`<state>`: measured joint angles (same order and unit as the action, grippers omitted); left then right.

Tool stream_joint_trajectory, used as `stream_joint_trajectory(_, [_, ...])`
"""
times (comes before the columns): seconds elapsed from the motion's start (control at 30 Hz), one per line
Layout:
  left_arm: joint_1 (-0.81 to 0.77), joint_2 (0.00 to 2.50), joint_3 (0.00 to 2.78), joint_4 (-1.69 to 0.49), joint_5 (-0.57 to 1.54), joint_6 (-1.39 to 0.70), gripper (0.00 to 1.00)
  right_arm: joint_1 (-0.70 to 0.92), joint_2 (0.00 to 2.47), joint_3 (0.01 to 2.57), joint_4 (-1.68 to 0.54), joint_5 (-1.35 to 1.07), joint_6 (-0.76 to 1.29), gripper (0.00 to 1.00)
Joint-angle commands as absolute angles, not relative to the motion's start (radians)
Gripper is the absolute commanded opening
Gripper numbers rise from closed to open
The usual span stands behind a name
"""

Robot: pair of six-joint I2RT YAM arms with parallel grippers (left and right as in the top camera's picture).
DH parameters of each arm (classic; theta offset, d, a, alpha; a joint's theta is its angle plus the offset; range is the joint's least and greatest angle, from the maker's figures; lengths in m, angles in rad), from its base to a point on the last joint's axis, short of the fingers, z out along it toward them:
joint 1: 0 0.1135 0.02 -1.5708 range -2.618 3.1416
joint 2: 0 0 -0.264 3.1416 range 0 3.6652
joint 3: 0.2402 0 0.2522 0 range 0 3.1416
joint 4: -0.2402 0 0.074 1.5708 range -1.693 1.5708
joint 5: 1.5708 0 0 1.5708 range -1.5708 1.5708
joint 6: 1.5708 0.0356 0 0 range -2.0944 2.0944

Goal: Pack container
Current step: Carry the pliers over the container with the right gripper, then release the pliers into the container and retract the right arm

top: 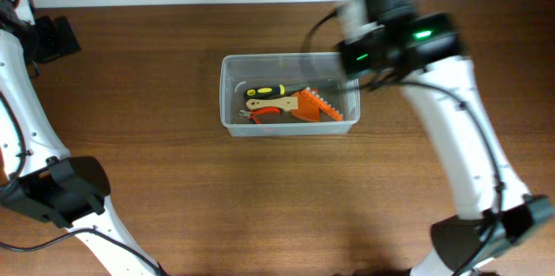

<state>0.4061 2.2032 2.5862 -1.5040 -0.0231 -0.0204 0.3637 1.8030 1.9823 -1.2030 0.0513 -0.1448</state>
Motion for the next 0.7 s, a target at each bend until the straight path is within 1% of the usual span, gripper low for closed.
stream_joint_trajectory(0.0, [0.409, 2.204, 2.586, -1.505, -0.015, -0.03, 0.99, 0.466, 1.866, 1.983, -1.204, 0.064, -0.371, 0.04])
stream_joint_trajectory(0.13, [0.409, 2.204, 2.586, -1.504, -0.015, -0.031, 0.99, 0.543, 1.975, 1.982, -1.192, 0.057, -0.487, 0.04])
stream_joint_trajectory(0.23, [0.409, 2.204, 2.586, -1.504, -0.015, -0.03, 0.99, 0.57, 2.083, 1.982, -1.165, 0.057, -0.616, 0.04])
stream_joint_trajectory(0.3, [0.409, 2.204, 2.586, -1.504, -0.015, -0.031, 0.99, 0.572, 2.138, 1.982, -1.148, 0.057, -0.656, 0.04])
stream_joint_trajectory(0.43, [0.409, 2.204, 2.586, -1.504, -0.015, -0.031, 0.99, 0.577, 2.226, 1.982, -1.137, 0.054, -0.662, 0.04])
stream_joint_trajectory(0.47, [0.409, 2.204, 2.586, -1.504, -0.015, -0.03, 0.99, 0.579, 2.241, 1.982, -1.138, 0.054, -0.661, 0.18])
stream_joint_trajectory(0.5, [0.409, 2.204, 2.586, -1.504, -0.015, -0.031, 0.99, 0.582, 2.25, 1.982, -1.142, 0.059, -0.656, 0.47])
stream_joint_trajectory(0.53, [0.409, 2.204, 2.586, -1.504, -0.015, -0.031, 0.99, 0.583, 2.251, 1.982, -1.145, 0.071, -0.647, 0.6])
stream_joint_trajectory(0.63, [0.409, 2.204, 2.586, -1.505, -0.015, -0.031, 0.99, 0.582, 2.221, 1.992, -1.147, 0.194, -0.59, 0.68])
stream_joint_trajectory(0.67, [0.409, 2.204, 2.586, -1.504, -0.015, -0.031, 0.99, 0.577, 2.198, 2.003, -1.148, 0.263, -0.554, 0.74])
